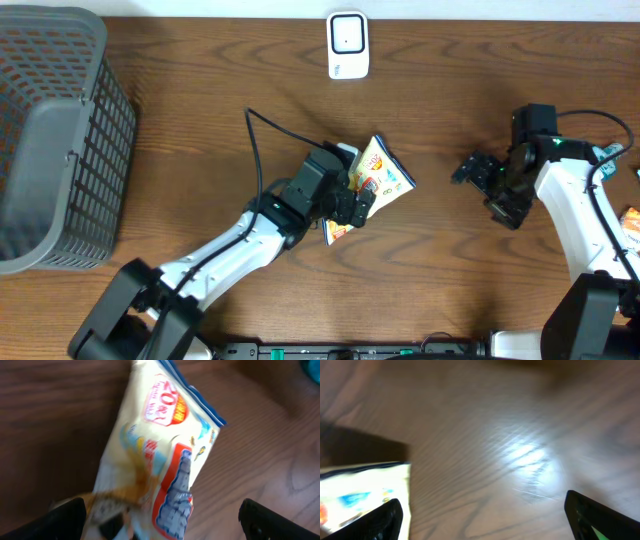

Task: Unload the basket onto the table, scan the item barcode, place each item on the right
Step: 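Grasp the white snack bag with the left gripper and carry it right, then grasp the snack bag with the right gripper and open the left gripper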

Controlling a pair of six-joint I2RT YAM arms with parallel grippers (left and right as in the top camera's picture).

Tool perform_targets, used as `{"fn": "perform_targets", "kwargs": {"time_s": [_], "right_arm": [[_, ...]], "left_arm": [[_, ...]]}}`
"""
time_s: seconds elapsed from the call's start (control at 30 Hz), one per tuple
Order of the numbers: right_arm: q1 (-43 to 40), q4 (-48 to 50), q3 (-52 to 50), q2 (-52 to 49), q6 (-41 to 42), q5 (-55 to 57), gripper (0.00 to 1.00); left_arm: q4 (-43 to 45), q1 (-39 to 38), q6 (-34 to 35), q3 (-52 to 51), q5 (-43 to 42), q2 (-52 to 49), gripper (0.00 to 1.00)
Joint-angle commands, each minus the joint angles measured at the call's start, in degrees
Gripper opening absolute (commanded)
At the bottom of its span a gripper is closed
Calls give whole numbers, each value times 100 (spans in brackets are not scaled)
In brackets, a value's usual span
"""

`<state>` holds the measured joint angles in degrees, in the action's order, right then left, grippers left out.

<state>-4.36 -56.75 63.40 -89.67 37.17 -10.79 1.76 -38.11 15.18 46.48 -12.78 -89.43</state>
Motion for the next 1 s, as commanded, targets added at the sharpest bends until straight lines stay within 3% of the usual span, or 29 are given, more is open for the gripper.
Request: {"fn": "perform_targets", "kwargs": {"time_s": [0.0, 0.27, 0.4, 0.53, 0.63, 0.77, 0.87, 0.97], "right_arm": [[243, 214, -20, 90, -544, -485, 99], [984, 1779, -20, -70, -3211, -1075, 99], [1169, 2260, -20, -640, -3512, -1353, 99], [1224, 2603, -20, -1493, -4481, -2487, 99], [1215, 2752, -17, -2041, -4940, -2621, 99], [1231, 2605, -17, -2538, -6057, -4124, 99], [1303, 2326, -17, -2815, -6778, -4817, 84], [1421, 2352, -17, -3032, -6634, -4503, 29]], "left_arm": [[-337, 162, -50, 323, 431, 575, 98], [-1209, 555, -50, 378, 2677, 2168, 98], [-1423, 774, -48, 378, 2852, 2669, 98], [-1580, 929, -48, 378, 2855, 2885, 98], [-1685, 970, -48, 378, 2855, 2894, 98], [-1827, 981, -50, 378, 2859, 2887, 98], [-1823, 981, -50, 378, 2898, 2887, 98], [-1825, 981, -50, 378, 2898, 2887, 98]]}}
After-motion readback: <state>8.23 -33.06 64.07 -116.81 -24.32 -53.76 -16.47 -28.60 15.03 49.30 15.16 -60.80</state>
